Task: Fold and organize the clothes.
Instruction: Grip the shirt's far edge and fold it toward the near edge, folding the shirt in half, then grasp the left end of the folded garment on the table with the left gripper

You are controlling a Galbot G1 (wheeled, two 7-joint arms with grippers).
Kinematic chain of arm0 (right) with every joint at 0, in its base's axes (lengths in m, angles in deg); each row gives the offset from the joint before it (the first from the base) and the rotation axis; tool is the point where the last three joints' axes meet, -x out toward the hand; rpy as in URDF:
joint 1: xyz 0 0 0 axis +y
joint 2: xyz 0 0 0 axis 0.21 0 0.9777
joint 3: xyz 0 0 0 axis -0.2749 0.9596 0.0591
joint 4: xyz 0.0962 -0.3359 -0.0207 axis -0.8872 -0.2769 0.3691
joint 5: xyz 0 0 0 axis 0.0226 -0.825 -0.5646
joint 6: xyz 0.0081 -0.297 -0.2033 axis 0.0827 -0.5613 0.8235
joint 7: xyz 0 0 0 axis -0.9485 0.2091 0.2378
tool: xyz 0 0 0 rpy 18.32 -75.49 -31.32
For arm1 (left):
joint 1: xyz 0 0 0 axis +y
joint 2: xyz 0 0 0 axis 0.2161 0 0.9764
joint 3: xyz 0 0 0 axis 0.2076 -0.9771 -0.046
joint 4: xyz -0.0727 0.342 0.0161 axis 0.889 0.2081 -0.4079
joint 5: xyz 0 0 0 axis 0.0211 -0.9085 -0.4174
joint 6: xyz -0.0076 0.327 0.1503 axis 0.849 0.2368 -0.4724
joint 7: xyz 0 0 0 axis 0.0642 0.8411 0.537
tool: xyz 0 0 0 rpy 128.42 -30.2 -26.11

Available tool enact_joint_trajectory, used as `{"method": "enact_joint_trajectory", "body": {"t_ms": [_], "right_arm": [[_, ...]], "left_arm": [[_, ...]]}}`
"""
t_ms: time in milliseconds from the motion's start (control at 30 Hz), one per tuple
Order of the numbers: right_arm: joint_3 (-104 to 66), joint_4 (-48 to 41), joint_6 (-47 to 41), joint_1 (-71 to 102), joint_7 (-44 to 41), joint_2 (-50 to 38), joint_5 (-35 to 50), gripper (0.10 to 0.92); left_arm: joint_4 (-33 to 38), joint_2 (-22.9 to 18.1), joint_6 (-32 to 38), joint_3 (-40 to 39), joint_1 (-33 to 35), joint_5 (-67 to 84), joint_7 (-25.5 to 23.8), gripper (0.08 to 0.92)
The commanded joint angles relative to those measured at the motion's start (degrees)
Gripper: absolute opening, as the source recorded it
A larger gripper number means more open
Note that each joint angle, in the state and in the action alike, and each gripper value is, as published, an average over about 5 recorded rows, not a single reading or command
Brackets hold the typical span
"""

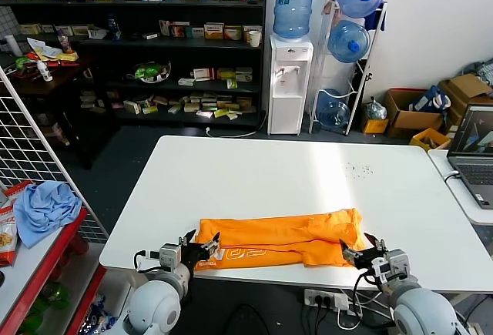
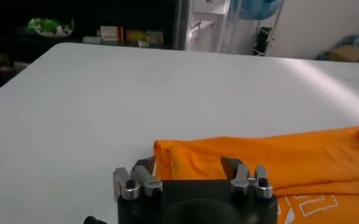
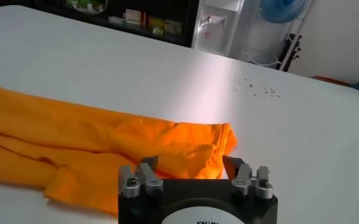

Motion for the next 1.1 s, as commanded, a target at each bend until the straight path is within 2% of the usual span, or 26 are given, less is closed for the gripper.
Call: {"method": "enact_joint_trajectory", "body": {"t_ms": [33, 167, 267, 700, 967, 1100], "right_arm": [[-0.21, 0.7, -0.2, 0.73, 0.11, 0.04, -0.04, 0.813], [-0.17, 0.85, -0.15, 1.0, 0.03, 0.15, -0.51, 0.822], [-0.12, 0.92, -0.03, 1.15, -0.03, 0.34, -0.99, 0.823], [-0.41, 1.16, 0.3, 2.21, -0.23, 0.18, -1.6, 0.823], [-0.43, 1.62, 0.23, 2.32, -0.25, 0.17, -1.53, 0.823], [-0.43, 1.76, 0.31, 2.28, -0.21, 0.25, -1.56, 0.823]], "left_arm": [[-2.51, -0.85, -1.42, 0.13, 0.08, 4.98, -0.09, 0.811], [-2.9, -0.89, -1.46, -0.24, 0.03, 4.94, -0.93, 0.82], [-2.82, -0.89, -1.41, -0.24, -0.09, 5.0, -1.14, 0.775], [-3.14, -0.9, -1.26, 0.54, -0.48, 6.23, -1.03, 0.403], [-3.42, 0.95, -1.1, 1.61, -1.63, 6.6, -0.61, 0.172], [-3.69, 2.79, -1.04, 2.87, -2.78, 7.38, -0.12, 0.13]]}}
